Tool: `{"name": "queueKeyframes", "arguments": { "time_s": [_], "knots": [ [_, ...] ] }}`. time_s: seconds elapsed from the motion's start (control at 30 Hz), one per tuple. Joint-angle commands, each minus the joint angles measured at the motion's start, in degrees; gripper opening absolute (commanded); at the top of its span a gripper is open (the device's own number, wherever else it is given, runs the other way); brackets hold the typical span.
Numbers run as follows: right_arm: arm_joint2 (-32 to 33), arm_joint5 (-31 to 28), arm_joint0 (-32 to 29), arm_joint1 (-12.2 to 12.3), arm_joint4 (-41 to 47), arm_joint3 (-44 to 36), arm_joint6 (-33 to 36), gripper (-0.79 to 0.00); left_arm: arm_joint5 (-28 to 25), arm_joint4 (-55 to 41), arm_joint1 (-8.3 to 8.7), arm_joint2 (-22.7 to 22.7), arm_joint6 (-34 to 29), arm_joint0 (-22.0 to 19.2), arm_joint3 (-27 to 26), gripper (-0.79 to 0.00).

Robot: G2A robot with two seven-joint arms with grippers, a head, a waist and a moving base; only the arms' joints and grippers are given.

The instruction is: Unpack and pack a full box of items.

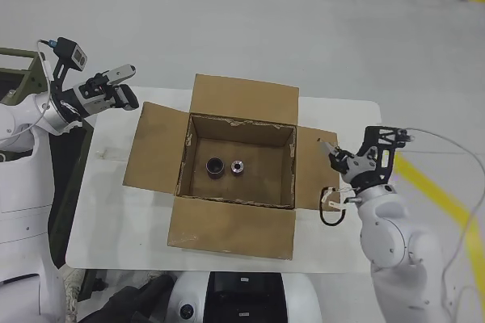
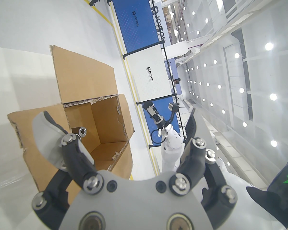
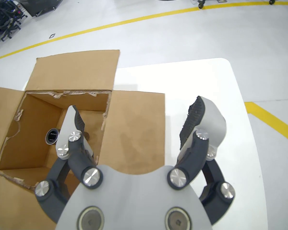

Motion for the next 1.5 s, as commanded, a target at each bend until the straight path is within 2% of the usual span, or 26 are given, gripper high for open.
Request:
{"name": "queueKeyframes", "arguments": {
  "time_s": [0.0,0.67,0.97,1.17,1.47],
  "knots": [
    [-2.18,-0.82,0.88,-0.07,-0.81,-0.24,1.09,0.000,0.00,0.00,0.00,0.00,0.00,0.00,0.00,0.000],
    [-15.87,-13.64,15.93,-0.99,1.59,8.84,16.84,0.000,0.00,0.00,0.00,0.00,0.00,0.00,0.00,0.000],
    [-23.00,-16.94,22.02,-1.69,-3.01,14.05,23.97,0.000,0.00,0.00,0.00,0.00,0.00,0.00,0.00,0.000],
    [-24.24,-20.66,25.03,-2.07,0.55,17.31,26.04,0.000,0.00,0.00,0.00,0.00,0.00,0.00,0.00,0.000],
    [-24.20,-20.86,25.27,-2.08,0.84,17.53,26.18,0.000,0.00,0.00,0.00,0.00,0.00,0.00,0.00,0.000]
  ]
}}
